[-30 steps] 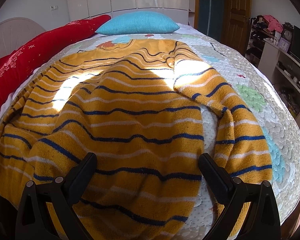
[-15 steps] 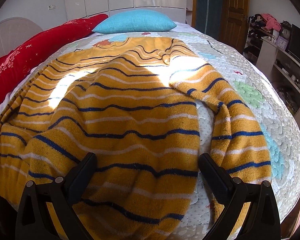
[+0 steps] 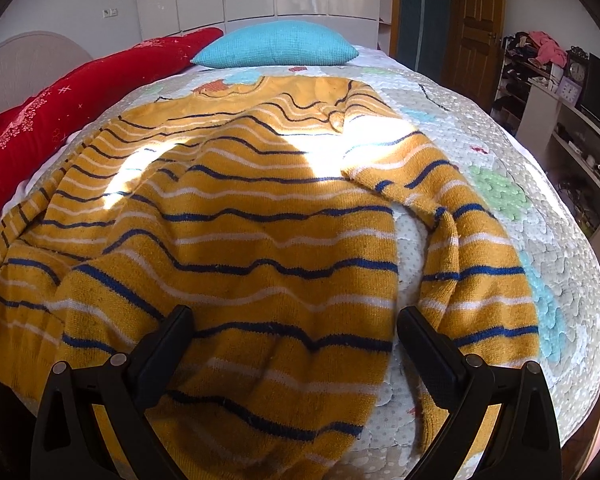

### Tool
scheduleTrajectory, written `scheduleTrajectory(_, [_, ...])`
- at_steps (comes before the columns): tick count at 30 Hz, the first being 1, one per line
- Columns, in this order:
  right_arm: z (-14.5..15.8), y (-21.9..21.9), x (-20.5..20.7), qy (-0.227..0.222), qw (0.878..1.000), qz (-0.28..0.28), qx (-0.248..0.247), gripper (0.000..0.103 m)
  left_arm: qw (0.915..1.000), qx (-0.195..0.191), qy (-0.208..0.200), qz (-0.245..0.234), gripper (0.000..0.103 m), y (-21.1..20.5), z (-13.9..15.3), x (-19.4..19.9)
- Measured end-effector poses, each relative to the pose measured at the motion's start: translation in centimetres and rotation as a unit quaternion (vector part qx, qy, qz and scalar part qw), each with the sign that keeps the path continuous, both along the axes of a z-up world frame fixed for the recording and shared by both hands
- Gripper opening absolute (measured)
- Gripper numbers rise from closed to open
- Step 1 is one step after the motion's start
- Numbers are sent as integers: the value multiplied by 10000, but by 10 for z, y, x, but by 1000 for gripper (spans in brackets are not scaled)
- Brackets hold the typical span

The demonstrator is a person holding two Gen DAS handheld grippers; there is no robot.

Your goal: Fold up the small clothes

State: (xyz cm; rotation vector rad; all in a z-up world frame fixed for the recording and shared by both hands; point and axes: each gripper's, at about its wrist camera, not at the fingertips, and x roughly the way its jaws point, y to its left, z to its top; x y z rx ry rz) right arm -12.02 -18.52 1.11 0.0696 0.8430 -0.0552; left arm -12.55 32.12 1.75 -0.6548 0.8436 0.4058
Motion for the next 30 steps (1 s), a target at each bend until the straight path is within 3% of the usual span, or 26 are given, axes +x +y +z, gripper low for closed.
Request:
scheduleTrajectory(3, [25,-17,-20,-487,9987,-13,-176,103,9997,186,31,-161,65,-8,2,-9])
scheduleTrajectory(7, [49,-65,-48,-841,9927,-690,-516,103,9984,409,25,-390,69,-28,5,-10])
scheduleTrajectory(12, [24,-134,-51,-241,9877,-1532,-193,103,9949,290,-65,-963,69,-67,8,5])
scheduleTrajectory(16, [-1,-149,-38,93,9886,-1362,641,100,9886,352,-52,-1460,70,-103,14,18])
scheduleTrajectory(17, [-6,-148,-35,111,9879,-1200,973,86,9868,376,-44,-1572,70,-112,15,21])
scheduleTrajectory(18, [-7,-144,-32,117,9876,-1117,1093,66,9849,397,-31,-1682,70,-121,16,23])
scheduleTrajectory(19, [-6,-140,-28,142,9892,-1060,1008,55,9831,415,-20,-1785,70,-129,18,25])
scheduleTrajectory(20, [-4,-139,-24,175,9902,-924,1036,27,9814,430,-16,-1873,70,-135,19,27])
scheduleTrajectory(21, [-1,-144,-22,209,9893,-797,1201,8,9796,453,-19,-1957,70,-142,21,28])
scheduleTrajectory(23, [8,-163,-17,216,9865,-783,1421,8,9765,539,-44,-2085,70,-152,25,29])
scheduleTrajectory(26, [35,-202,-11,45,9889,-1399,492,8,9735,741,-99,-2162,70,-163,32,28])
scheduleTrajectory(30, [54,-264,7,119,9653,-2521,-668,14,9708,921,-122,-2213,71,-168,33,27])
